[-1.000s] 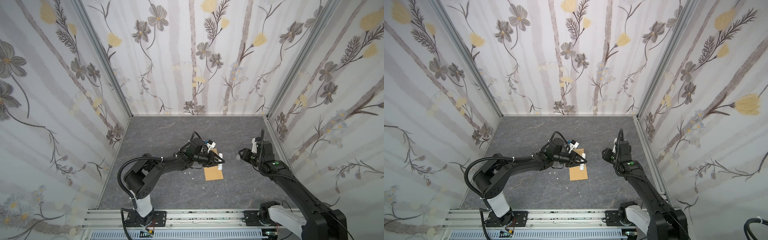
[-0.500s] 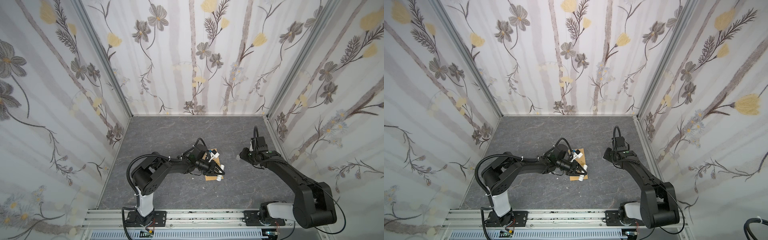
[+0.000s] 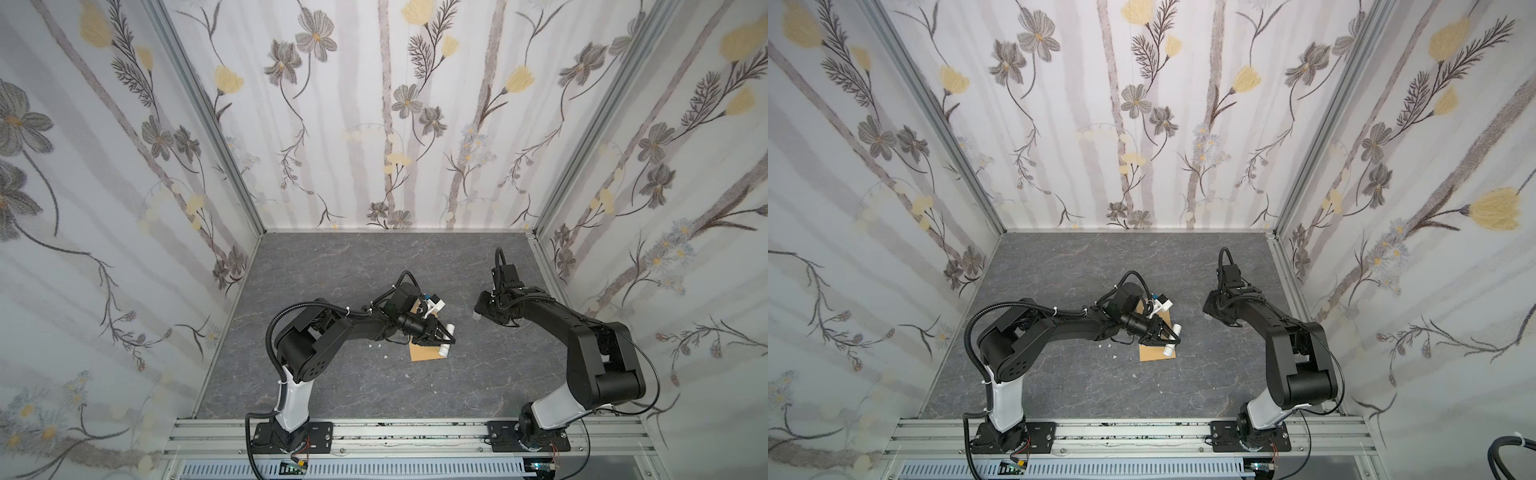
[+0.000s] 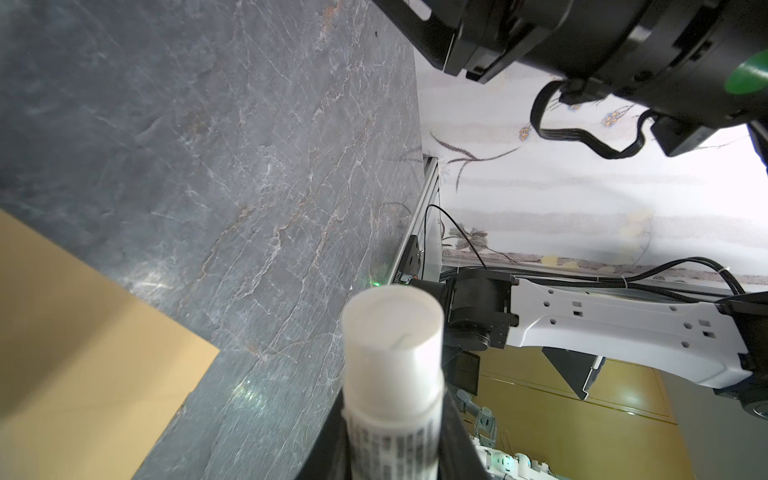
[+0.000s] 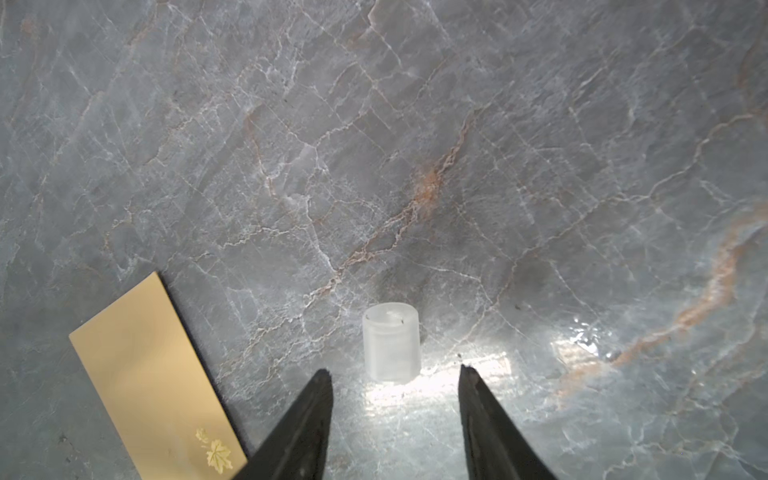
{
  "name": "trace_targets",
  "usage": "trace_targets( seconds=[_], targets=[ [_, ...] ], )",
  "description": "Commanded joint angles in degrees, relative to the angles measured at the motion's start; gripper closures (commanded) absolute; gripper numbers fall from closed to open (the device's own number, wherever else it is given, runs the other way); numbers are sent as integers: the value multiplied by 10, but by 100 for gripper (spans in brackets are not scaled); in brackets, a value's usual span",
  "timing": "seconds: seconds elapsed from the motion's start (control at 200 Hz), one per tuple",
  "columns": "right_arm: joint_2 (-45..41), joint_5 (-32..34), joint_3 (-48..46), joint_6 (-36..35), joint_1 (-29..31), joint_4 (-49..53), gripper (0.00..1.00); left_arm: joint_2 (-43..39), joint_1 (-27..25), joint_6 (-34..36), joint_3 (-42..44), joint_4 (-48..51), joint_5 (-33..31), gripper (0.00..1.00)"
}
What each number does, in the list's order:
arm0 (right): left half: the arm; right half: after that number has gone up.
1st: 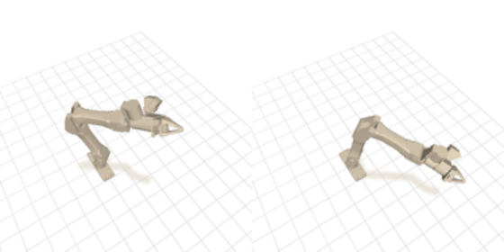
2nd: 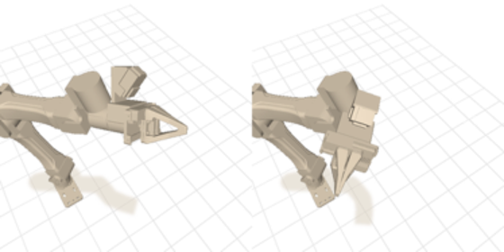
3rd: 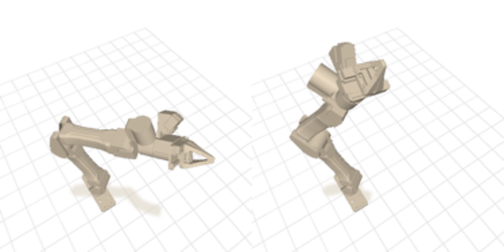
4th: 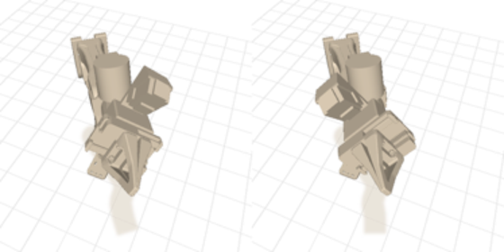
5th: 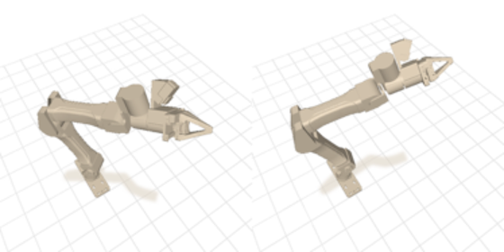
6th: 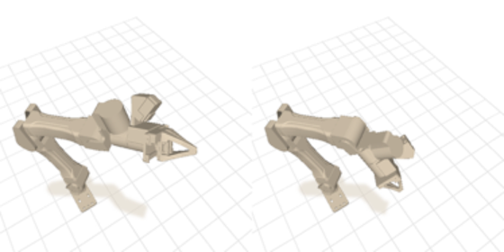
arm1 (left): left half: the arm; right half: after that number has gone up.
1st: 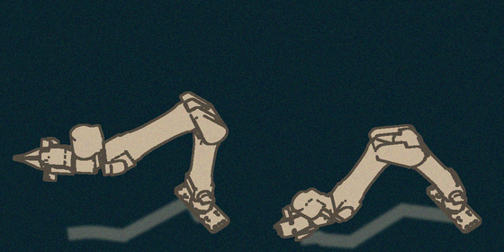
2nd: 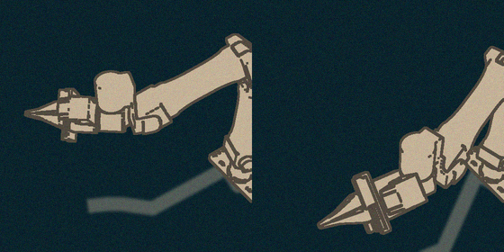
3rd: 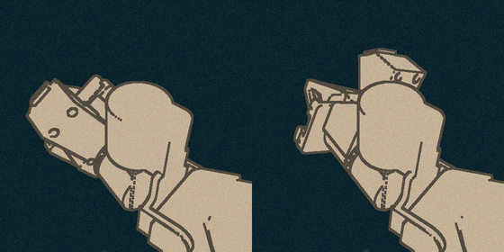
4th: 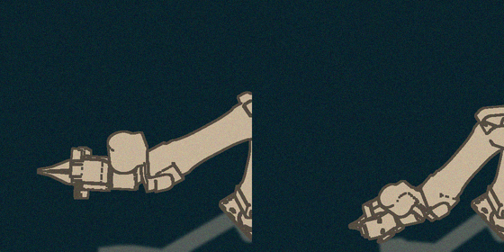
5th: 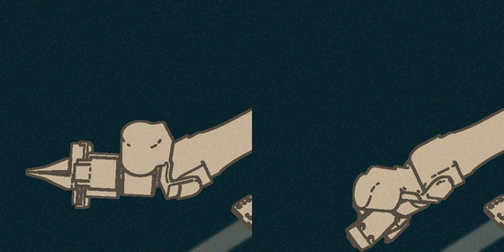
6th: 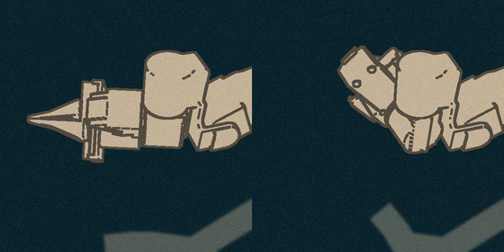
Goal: Place the letter into the envelope and seal it
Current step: 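Lower the right gripper over the translucent cap and close on it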
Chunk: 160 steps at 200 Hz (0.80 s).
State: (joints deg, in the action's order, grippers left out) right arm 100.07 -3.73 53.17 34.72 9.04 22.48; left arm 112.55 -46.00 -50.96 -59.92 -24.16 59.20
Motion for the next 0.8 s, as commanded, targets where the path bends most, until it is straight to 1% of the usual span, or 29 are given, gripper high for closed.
trace_targets(
  seconds=[0.0,0.63,0.795],
  targets=[
    [16,8,13,10,2,-15,50,5,6,14,-6,-4,15,100],
    [76,24,34,14,13,-13,58,8,21,23,-3,-4,16,100],
    [84,22,39,13,14,-12,63,8,22,23,-1,-5,17,100]
  ],
)
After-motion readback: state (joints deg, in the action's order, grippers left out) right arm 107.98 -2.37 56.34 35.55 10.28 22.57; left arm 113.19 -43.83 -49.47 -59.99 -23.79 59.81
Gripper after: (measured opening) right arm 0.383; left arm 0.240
